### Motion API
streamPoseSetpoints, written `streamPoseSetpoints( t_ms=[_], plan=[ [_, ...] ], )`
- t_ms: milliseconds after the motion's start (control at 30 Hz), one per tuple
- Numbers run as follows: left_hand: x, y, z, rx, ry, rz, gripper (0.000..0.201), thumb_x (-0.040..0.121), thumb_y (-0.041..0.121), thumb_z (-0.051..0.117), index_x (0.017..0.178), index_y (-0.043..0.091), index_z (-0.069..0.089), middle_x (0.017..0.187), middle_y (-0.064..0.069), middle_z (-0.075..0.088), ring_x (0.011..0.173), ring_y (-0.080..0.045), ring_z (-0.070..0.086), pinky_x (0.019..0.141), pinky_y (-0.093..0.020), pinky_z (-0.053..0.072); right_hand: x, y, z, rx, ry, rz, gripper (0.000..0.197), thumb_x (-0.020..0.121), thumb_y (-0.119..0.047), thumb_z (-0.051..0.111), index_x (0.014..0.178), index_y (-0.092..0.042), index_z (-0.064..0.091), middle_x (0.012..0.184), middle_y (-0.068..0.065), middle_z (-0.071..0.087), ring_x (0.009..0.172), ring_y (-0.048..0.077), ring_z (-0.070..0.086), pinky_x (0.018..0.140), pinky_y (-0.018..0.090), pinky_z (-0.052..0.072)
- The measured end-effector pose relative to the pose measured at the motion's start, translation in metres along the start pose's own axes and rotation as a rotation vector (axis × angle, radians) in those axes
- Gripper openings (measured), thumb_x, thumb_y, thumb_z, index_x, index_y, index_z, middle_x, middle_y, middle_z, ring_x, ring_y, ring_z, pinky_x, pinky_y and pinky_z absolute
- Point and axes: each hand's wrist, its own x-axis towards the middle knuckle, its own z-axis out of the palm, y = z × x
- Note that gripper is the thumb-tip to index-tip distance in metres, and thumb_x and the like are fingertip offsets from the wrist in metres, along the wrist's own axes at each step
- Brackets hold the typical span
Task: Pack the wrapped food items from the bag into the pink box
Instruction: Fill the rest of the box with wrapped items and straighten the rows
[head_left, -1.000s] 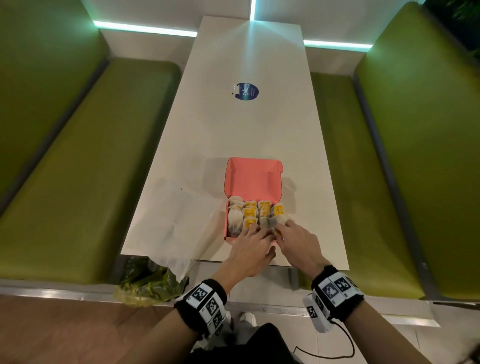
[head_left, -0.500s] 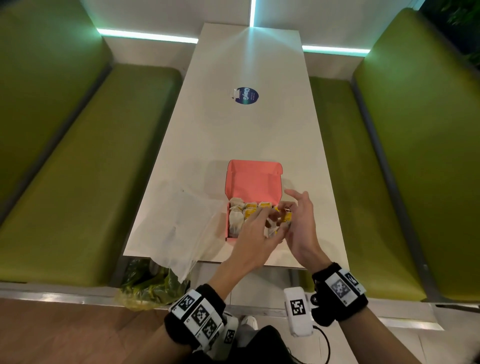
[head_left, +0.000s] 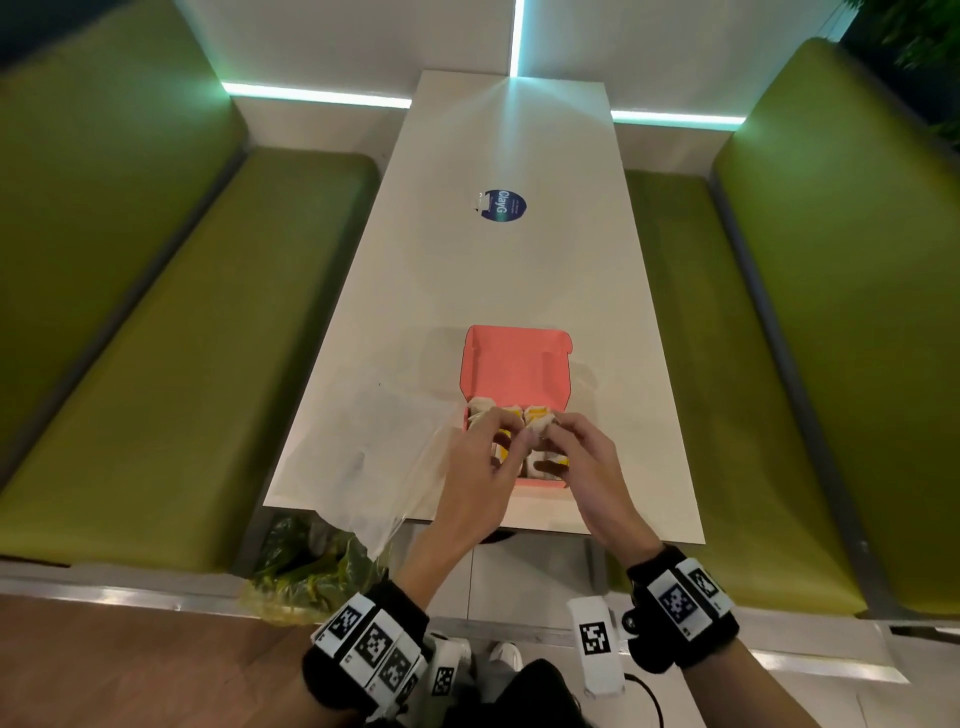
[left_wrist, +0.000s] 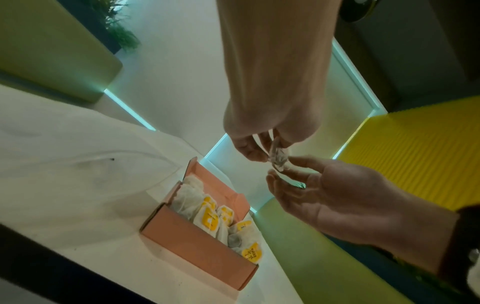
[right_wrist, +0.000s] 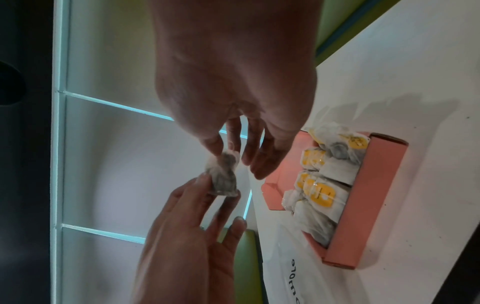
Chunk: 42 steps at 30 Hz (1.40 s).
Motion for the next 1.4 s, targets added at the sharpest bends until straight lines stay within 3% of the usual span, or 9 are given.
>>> streamPoseSetpoints(
  t_ms=[133, 267, 400, 467, 567, 800, 1033, 1200, 1400],
  plan=[
    [-0.010, -0.011, -0.003, 0.458, 0.047, 0.359, 0.006, 0.098, 0.022, 0.060, 0.100, 0.017, 0.062, 0.103, 0.002, 0.065, 0.087, -0.018, 0.058, 0.068, -0.030, 0.050, -0.003, -0.003, 0.002, 0.043, 0.021, -0.028, 0.016, 0.097, -0.014, 0.060, 0.099, -0.003, 0.071, 0.091, 0.012, 0.069, 0.082, 0.018, 0.068, 0.072, 0.030, 0.056],
    [-0.018, -0.011, -0.002, 0.589, 0.061, 0.484, 0.006, 0.096, 0.018, 0.062, 0.103, 0.017, 0.061, 0.109, -0.001, 0.066, 0.092, -0.023, 0.058, 0.067, -0.037, 0.053, -0.005, -0.008, 0.007, 0.068, 0.029, -0.055, 0.013, 0.091, -0.005, 0.067, 0.101, -0.004, 0.074, 0.101, 0.010, 0.074, 0.088, 0.018, 0.072, 0.074, 0.025, 0.057],
    [-0.021, -0.003, -0.007, 0.317, 0.036, 0.251, 0.015, 0.096, 0.027, 0.061, 0.111, 0.024, 0.059, 0.121, 0.005, 0.056, 0.106, -0.017, 0.056, 0.083, -0.024, 0.048, -0.006, -0.008, 0.006, -0.050, 0.043, -0.143, 0.019, 0.088, 0.000, 0.069, 0.102, -0.012, 0.074, 0.098, 0.005, 0.075, 0.090, 0.018, 0.072, 0.081, 0.028, 0.058],
    [-0.017, 0.009, -0.010, 0.049, 0.022, 0.048, 0.018, 0.098, 0.024, 0.061, 0.114, 0.027, 0.053, 0.117, 0.007, 0.057, 0.103, -0.014, 0.059, 0.077, -0.019, 0.049, -0.006, -0.009, 0.004, -0.091, 0.052, -0.188, 0.020, 0.086, 0.000, 0.071, 0.102, -0.012, 0.073, 0.094, 0.002, 0.075, 0.087, 0.014, 0.071, 0.080, 0.024, 0.057],
    [-0.002, 0.013, -0.013, -0.194, -0.035, -0.166, 0.016, 0.097, 0.014, 0.063, 0.111, 0.019, 0.058, 0.102, 0.003, 0.068, 0.090, -0.013, 0.067, 0.072, -0.026, 0.054, -0.006, -0.011, 0.002, -0.172, 0.059, -0.258, 0.015, 0.084, -0.005, 0.075, 0.099, -0.011, 0.074, 0.091, -0.001, 0.075, 0.087, 0.014, 0.071, 0.082, 0.026, 0.057],
    [0.006, 0.009, -0.022, -0.209, -0.073, -0.150, 0.009, 0.091, 0.019, 0.071, 0.097, 0.014, 0.066, 0.092, -0.003, 0.070, 0.089, -0.021, 0.069, 0.080, -0.036, 0.057, -0.007, -0.020, -0.007, -0.178, 0.028, -0.268, 0.011, 0.083, -0.006, 0.076, 0.093, -0.011, 0.076, 0.086, 0.003, 0.076, 0.084, 0.023, 0.072, 0.082, 0.038, 0.059],
    [0.010, 0.017, -0.033, -0.153, -0.188, -0.111, 0.008, 0.094, 0.012, 0.066, 0.102, 0.012, 0.063, 0.095, 0.001, 0.067, 0.082, -0.013, 0.065, 0.073, -0.021, 0.052, -0.007, -0.024, -0.013, -0.198, 0.018, -0.275, 0.011, 0.083, -0.004, 0.076, 0.092, -0.009, 0.077, 0.085, 0.000, 0.076, 0.077, 0.011, 0.070, 0.070, 0.019, 0.054],
    [0.012, 0.020, -0.046, -0.116, -0.285, -0.098, 0.014, 0.095, 0.003, 0.060, 0.102, 0.015, 0.055, 0.100, 0.000, 0.061, 0.082, -0.018, 0.063, 0.072, -0.032, 0.057, -0.005, -0.032, -0.018, -0.063, 0.029, -0.247, 0.011, 0.084, -0.002, 0.074, 0.094, -0.006, 0.075, 0.082, 0.011, 0.074, 0.068, 0.014, 0.064, 0.061, 0.019, 0.049],
    [0.010, 0.021, -0.048, 0.027, -0.288, -0.057, 0.014, 0.095, -0.001, 0.057, 0.091, 0.012, 0.058, 0.090, 0.002, 0.064, 0.079, -0.005, 0.060, 0.070, -0.014, 0.047, -0.006, -0.039, -0.016, -0.075, -0.090, -0.247, 0.008, 0.086, 0.001, 0.071, 0.093, -0.004, 0.072, 0.074, 0.006, 0.069, 0.063, 0.016, 0.059, 0.056, 0.023, 0.048]
  ],
)
